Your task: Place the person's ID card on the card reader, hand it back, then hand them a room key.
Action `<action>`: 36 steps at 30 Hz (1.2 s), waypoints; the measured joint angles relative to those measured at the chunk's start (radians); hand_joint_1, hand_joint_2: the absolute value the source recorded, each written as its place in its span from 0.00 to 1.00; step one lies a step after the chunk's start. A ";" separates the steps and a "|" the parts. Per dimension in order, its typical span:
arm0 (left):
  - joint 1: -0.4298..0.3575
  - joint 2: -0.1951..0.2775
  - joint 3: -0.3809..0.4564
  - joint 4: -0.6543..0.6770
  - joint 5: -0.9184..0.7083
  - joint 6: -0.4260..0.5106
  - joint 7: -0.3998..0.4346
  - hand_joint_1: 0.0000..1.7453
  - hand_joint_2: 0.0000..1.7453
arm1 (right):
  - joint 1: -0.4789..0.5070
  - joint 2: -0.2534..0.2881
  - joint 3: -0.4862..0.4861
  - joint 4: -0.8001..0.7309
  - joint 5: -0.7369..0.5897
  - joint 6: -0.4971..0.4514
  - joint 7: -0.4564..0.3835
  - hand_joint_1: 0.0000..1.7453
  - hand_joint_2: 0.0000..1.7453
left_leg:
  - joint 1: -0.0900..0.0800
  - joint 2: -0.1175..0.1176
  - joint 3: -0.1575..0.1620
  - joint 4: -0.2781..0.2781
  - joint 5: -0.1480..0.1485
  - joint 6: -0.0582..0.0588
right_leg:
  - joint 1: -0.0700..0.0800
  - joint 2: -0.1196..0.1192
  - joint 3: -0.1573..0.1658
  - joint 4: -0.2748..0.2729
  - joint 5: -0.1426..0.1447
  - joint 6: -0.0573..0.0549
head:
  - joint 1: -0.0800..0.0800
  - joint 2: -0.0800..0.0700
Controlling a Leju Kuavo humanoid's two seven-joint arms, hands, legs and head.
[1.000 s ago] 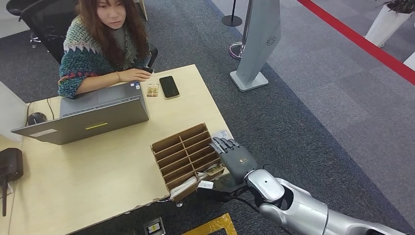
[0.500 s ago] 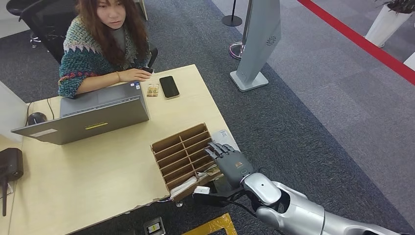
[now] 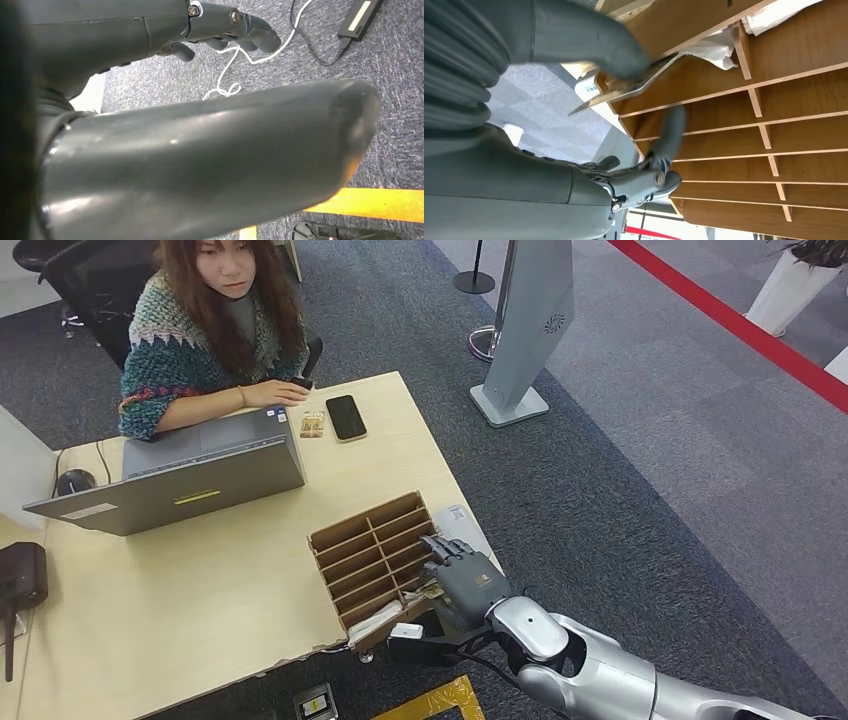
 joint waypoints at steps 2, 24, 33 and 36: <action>0.000 0.000 0.000 0.000 -0.001 0.000 0.000 0.00 0.00 | 0.000 0.001 0.000 0.001 -0.002 -0.003 0.003 0.99 1.00 | 0.000 0.000 0.000 0.000 0.000 0.000 | 0.000 0.000 0.000 0.000 0.000 0.000 | 0.000 0.000; 0.003 -0.001 0.023 -0.001 -0.075 0.000 -0.006 0.00 0.00 | -0.041 -0.016 -0.023 -0.012 0.075 0.003 0.006 1.00 1.00 | 0.000 0.000 0.000 0.000 0.000 0.000 | 0.000 0.000 0.000 0.000 0.000 0.000 | 0.000 0.000; 0.008 -0.008 0.022 -0.020 -0.119 0.000 0.004 0.00 0.00 | -0.113 -0.017 -0.045 -0.057 0.132 0.062 -0.070 1.00 1.00 | 0.000 0.000 0.000 0.000 0.000 0.000 | 0.000 0.000 0.000 0.000 0.000 0.000 | 0.000 0.000; 0.009 -0.008 0.018 -0.027 -0.130 0.000 0.008 0.00 0.00 | -0.152 -0.017 -0.061 -0.087 0.137 0.091 -0.090 1.00 1.00 | 0.000 0.000 0.000 0.000 0.000 0.000 | 0.000 0.000 0.000 0.000 0.000 0.000 | 0.000 0.000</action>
